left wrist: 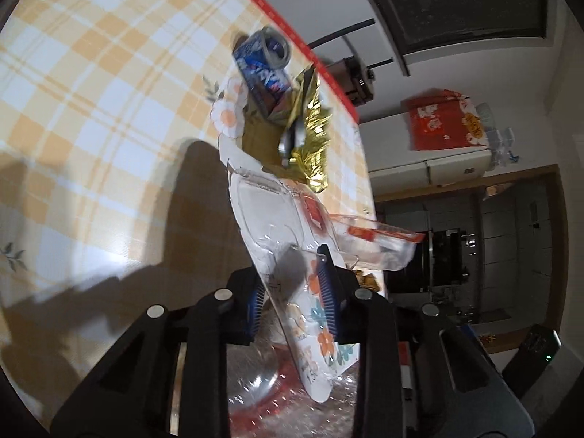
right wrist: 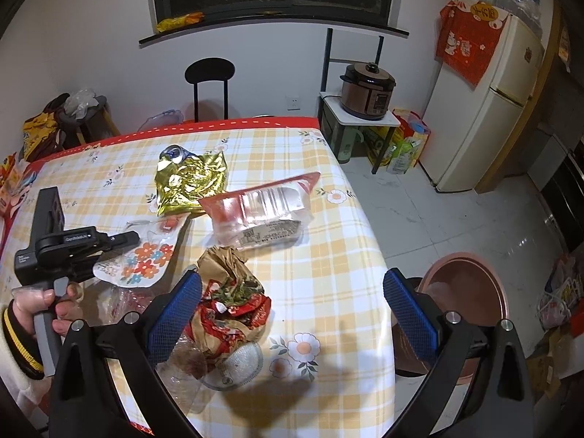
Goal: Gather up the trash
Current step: 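Grasp the clear plastic tray with the left tool, then grasp the gold foil wrapper with the right tool while the left tool holds the tray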
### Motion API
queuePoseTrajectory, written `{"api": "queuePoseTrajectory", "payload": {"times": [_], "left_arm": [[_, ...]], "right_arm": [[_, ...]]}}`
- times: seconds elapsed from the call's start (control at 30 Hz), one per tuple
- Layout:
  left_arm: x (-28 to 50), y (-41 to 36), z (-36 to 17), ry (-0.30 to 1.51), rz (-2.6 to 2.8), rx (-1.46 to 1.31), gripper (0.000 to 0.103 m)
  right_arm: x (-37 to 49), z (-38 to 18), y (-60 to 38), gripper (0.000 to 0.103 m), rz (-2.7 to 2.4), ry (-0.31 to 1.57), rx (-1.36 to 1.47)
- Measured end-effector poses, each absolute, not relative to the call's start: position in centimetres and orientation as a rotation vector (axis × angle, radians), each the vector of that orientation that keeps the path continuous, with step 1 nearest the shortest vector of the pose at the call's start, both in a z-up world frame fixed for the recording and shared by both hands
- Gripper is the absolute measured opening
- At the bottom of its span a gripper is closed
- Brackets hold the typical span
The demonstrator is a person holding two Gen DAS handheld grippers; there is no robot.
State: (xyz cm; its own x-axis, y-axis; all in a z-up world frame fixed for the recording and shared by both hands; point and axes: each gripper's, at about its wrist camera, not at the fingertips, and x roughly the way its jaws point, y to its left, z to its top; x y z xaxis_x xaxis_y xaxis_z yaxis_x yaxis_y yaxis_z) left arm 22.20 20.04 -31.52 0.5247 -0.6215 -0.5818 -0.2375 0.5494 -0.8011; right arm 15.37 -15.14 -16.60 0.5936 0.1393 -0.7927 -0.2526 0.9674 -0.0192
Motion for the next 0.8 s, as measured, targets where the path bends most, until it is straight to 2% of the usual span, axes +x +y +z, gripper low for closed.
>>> {"api": "queuePoseTrajectory", "payload": {"times": [0.47,0.63,0.8], "left_arm": [[15.6,26.5,-27.2,0.887,-0.167,-0.972,0.03],[12.4,30.1,-26.7,0.83,-0.061,-0.949,0.03],[8.9,33.8,-26.4,0.776,0.059,-0.941,0.03]], "right_arm": [[16.3,-16.2,-10.9,0.098,0.354,0.9,-0.186],[18.5,-15.5,-5.4,0.098,0.454,0.875,-0.27],[22.1,-17.5,2.5,0.098,0.518,0.899,-0.401]]}}
